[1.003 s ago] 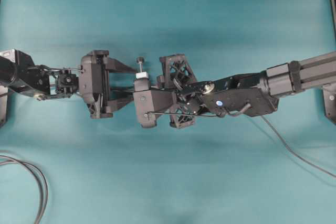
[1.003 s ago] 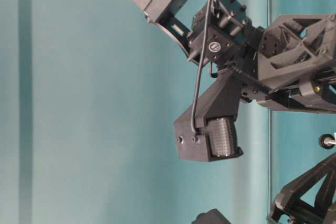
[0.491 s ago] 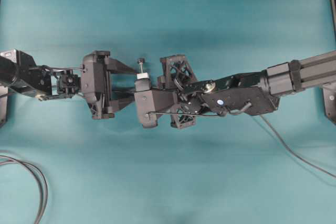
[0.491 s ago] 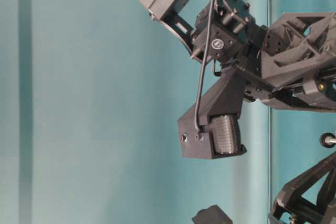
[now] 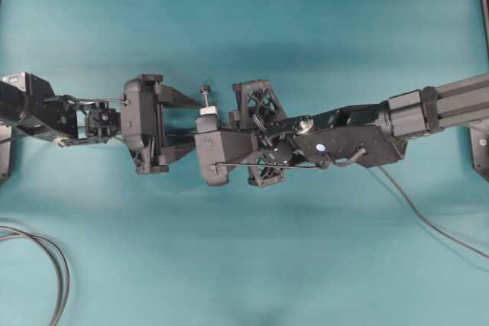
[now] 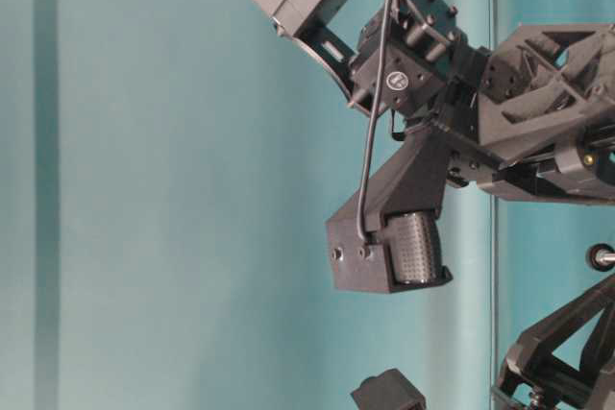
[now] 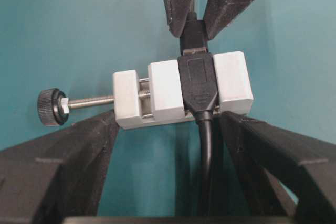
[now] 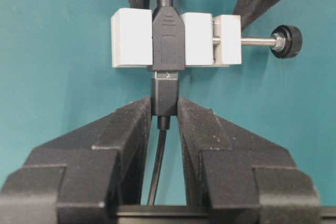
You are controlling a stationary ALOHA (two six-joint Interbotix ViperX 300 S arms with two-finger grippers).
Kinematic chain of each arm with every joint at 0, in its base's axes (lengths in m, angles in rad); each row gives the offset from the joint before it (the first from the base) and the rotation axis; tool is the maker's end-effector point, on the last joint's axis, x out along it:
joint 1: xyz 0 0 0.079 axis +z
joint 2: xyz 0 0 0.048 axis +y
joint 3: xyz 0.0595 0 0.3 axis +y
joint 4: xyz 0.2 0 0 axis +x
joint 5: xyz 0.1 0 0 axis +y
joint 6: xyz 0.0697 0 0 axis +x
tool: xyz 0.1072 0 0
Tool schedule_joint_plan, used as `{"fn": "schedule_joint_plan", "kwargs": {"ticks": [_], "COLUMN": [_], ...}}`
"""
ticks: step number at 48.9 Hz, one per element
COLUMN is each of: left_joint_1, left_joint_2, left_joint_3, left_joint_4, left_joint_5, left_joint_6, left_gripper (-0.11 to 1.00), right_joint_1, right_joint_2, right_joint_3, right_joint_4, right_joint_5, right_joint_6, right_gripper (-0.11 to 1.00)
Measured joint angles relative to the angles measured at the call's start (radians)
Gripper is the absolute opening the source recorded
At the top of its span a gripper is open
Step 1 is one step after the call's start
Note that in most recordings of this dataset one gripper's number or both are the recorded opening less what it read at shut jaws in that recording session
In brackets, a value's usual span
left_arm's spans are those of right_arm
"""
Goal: Insert the USB cable into the female connector supported by the left arm.
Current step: 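Close left gripper on the clamp and press the plug fully in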
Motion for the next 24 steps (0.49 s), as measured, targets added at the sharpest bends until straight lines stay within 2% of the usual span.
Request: {"fn": "schedule_joint_plan", "kwargs": {"ticks": [24], "left_joint_1": [-0.015], "left_joint_2": [0.003], "left_joint_3": [-0.025], "left_joint_4": [-0.002], "left_joint_5": [0.029], "left_joint_6": [0.002], "left_gripper": [0.83], "right_joint_1": [-0.002], "right_joint_2": [0.014], "right_joint_3": [-0.003], "right_joint_4": [0.0], "right_joint_5": [-0.031], "right_joint_6": [-0.058], "right_gripper": [0.2]}}
